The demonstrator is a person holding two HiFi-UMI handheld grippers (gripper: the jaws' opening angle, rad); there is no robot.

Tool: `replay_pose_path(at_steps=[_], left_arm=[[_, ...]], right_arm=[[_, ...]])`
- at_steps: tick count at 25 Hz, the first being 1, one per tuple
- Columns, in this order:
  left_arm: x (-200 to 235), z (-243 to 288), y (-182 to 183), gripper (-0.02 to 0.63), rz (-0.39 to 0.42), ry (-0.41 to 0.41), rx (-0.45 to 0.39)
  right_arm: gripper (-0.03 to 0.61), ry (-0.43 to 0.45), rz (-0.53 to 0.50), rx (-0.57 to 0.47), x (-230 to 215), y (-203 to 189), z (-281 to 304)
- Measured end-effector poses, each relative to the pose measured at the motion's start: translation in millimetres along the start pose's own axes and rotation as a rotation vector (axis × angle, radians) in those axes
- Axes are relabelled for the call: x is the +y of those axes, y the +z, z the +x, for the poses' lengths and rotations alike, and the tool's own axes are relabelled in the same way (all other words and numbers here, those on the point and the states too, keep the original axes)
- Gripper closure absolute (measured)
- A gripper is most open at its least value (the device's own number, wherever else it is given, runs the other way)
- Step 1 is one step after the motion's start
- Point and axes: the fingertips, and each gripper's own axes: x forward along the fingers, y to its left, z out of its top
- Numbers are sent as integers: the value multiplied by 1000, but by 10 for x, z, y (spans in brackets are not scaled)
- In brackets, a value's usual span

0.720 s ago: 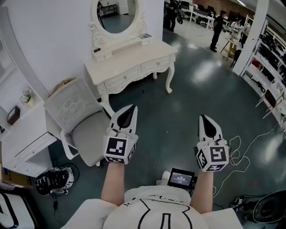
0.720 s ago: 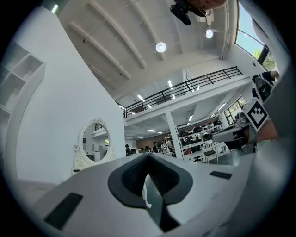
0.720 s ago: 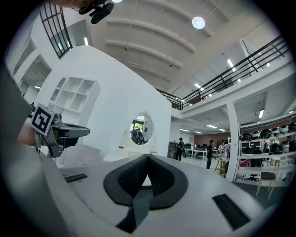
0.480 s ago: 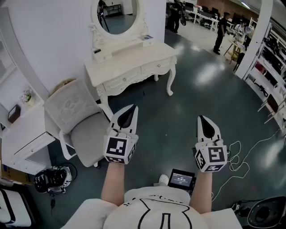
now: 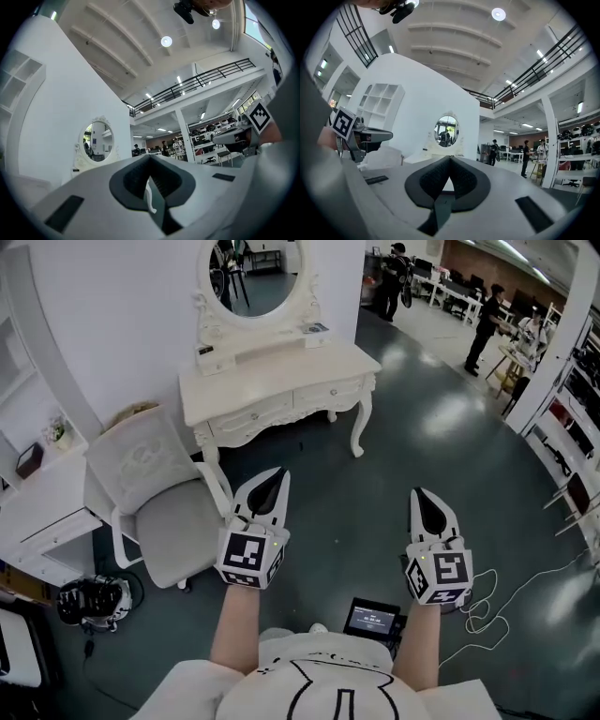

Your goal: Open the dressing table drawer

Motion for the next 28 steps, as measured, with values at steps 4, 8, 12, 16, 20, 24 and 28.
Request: replay_pose_path(at_steps=[4,8,12,16,20,24,28], left_arm=[[-86,175,-42,600,-5,12,9],[-76,364,-77,601,-33,25,3],[-11,611,-110,601,-43,29,-1],[50,953,-151,601,-35,14,-2],[225,1339,-173,601,-51,11,-16],[434,1764,-194,600,-64,7,-31],[675,2211,-211,601,-77,5,-45]], right_arm=[[563,37,38,-10,-149,-77,91],[563,60,40,-15,-253,-141,205],[563,63,30,-15,-372,-173,404],[564,47,41,-27,-565,-183,664],[565,47,30,-24,-688,-191,1029],[565,40,12,-29,-847,-157,1424],[565,40,-11,-26,-975,-133,1881]])
